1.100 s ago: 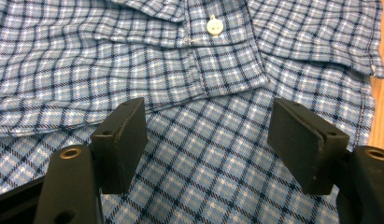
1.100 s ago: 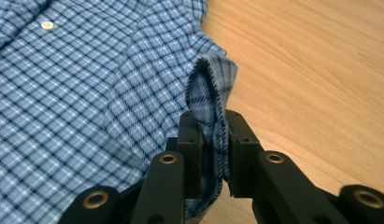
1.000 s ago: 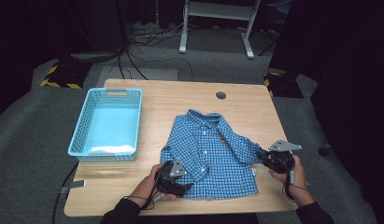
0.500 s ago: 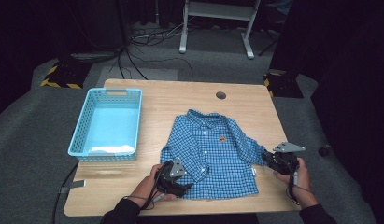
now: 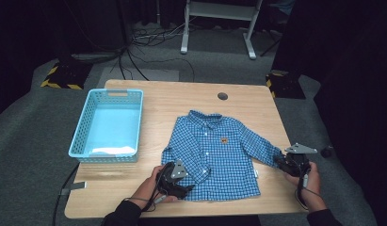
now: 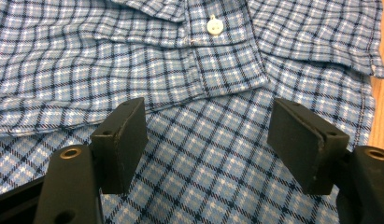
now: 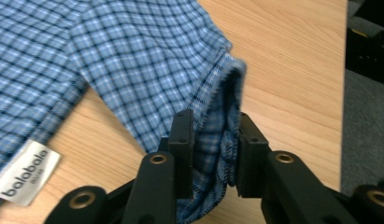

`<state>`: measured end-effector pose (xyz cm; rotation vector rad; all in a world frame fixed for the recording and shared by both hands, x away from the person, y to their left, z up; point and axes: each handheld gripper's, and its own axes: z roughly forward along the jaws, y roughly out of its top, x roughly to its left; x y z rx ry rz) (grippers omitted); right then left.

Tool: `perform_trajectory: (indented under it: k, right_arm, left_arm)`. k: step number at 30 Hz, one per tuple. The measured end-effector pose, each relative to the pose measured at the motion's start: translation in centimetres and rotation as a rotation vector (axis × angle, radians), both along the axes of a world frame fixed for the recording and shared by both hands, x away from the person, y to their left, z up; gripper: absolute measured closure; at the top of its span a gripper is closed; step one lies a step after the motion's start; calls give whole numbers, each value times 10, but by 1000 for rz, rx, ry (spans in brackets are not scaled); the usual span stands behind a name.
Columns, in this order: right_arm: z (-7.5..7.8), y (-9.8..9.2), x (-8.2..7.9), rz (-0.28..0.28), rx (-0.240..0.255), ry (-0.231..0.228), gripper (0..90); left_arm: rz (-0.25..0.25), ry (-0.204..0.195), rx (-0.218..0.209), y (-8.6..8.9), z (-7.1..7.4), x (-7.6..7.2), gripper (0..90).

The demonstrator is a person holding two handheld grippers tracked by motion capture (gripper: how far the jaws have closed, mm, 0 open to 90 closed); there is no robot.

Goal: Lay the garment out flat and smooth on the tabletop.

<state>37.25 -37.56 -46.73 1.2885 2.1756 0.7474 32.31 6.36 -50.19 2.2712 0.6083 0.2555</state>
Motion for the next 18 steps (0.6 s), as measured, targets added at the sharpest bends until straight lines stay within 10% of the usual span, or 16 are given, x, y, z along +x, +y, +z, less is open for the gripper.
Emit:
perform_trajectory:
  k: [18]
  right_arm:
    - [6, -24, -2, -166, -21, -35, 513]
  left_arm:
    - [-3, -13, 45, -4, 4, -1, 281]
